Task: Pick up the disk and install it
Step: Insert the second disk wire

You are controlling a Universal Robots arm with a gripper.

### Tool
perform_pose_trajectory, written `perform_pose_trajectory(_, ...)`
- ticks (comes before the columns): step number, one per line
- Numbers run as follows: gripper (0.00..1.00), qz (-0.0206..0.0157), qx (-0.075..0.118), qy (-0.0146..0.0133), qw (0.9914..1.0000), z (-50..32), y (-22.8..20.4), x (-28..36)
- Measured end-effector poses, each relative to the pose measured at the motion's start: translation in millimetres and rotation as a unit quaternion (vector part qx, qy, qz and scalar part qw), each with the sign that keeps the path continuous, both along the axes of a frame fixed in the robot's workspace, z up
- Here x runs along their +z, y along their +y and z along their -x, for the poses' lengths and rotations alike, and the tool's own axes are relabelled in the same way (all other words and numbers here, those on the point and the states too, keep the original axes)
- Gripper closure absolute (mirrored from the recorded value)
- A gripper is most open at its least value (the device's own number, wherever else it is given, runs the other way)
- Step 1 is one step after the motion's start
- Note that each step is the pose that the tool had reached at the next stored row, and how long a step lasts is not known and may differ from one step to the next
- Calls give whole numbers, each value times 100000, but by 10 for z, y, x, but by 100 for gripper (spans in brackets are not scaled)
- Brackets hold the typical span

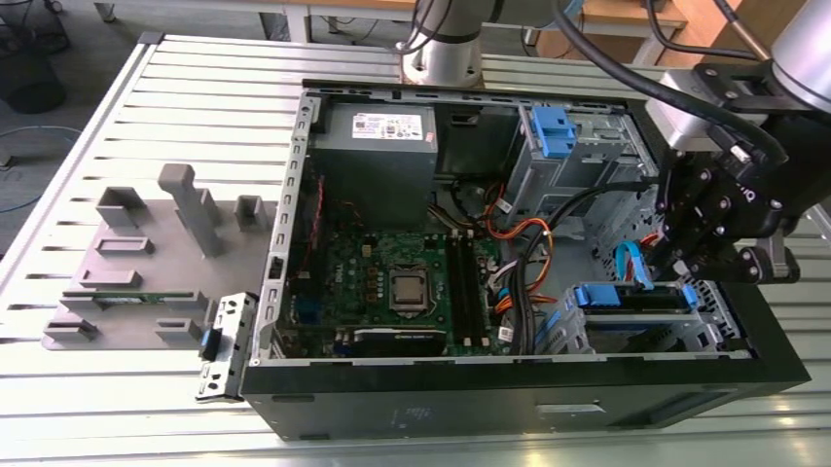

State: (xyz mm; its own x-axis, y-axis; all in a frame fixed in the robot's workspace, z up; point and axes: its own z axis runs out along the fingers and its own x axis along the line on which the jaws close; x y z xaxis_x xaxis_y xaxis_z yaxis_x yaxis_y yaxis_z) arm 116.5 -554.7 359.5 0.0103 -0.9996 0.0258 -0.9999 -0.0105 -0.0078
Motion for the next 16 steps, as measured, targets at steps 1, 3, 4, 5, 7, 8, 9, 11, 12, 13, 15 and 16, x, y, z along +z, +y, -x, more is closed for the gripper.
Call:
perform_pose_trajectory(1, 77, -5, 0, 0, 100000, -6, 0, -1)
perform_pose_trajectory(3, 77, -12, -2, 1, 100000, -19, 0, -2)
perform_pose_trajectory(4, 77, -13, -3, 1, 100000, -25, 0, -2)
perform_pose_trajectory(5, 77, -13, -3, 0, 100000, -33, -1, -2)
perform_pose_trajectory(7, 77, -14, -4, 0, 100000, -50, 0, -2)
perform_pose_trajectory(8, 77, -18, -1, 0, 100000, -62, 0, -2)
perform_pose_trajectory(9, 77, -15, -2, 2, 100000, -70, 0, -2)
perform_pose_trajectory(11, 77, -18, -2, 1, 100000, -85, 0, -3)
perform_pose_trajectory(12, 77, -17, -5, 0, 100000, -91, 1, -3)
perform_pose_trajectory(13, 77, -17, -4, 1, 100000, -97, 2, -3)
perform_pose_trajectory(15, 77, -20, -5, -1, 100000, -104, 5, -3)
perform_pose_trajectory(16, 77, -16, -8, 1, 100000, -107, 6, -3)
